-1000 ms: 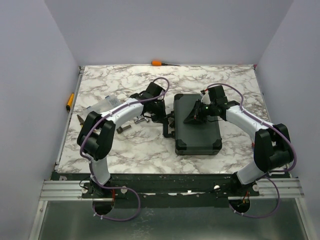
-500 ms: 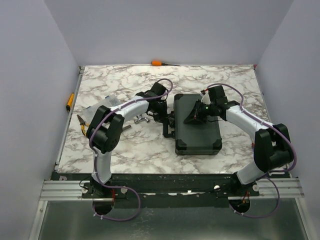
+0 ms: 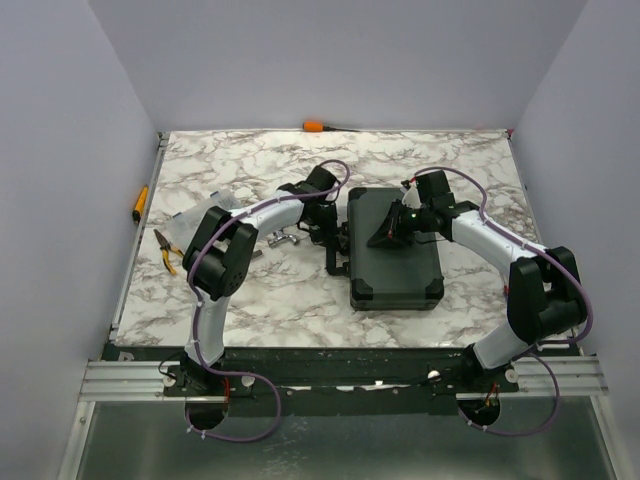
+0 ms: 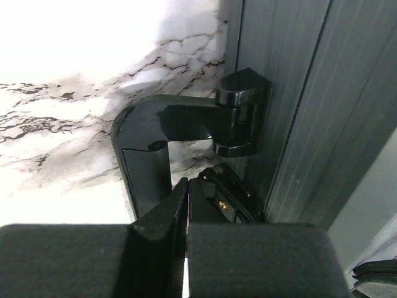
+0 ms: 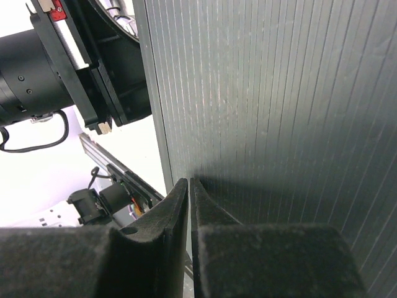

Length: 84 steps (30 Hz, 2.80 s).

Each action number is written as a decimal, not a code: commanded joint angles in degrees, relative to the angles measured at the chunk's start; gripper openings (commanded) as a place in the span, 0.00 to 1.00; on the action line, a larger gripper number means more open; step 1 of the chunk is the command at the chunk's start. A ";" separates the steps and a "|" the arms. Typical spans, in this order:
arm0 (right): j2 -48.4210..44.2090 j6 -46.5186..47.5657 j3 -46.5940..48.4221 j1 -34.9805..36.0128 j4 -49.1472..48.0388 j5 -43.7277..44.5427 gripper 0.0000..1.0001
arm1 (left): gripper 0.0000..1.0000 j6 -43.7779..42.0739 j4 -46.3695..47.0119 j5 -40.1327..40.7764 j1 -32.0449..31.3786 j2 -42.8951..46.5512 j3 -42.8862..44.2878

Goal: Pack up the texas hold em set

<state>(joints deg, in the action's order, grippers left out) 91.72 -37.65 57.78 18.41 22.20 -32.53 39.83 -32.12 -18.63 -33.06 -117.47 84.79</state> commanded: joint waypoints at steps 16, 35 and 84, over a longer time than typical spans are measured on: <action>8.28 4.04 -6.06 0.92 13.68 13.84 0.11 | 0.00 4.15 1.71 -1.49 -3.59 -4.59 -1.73; 1.24 3.24 -2.49 0.89 17.04 14.97 0.10 | 0.00 3.67 -1.46 5.52 -3.65 5.98 -5.21; -43.67 3.25 13.37 0.79 13.58 21.60 1.00 | 0.99 -16.69 -2.75 39.81 -1.57 92.00 -41.22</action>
<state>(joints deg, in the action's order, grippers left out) 52.82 -32.05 76.14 19.18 39.72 -16.25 25.67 -38.79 15.94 -34.94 -31.48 50.04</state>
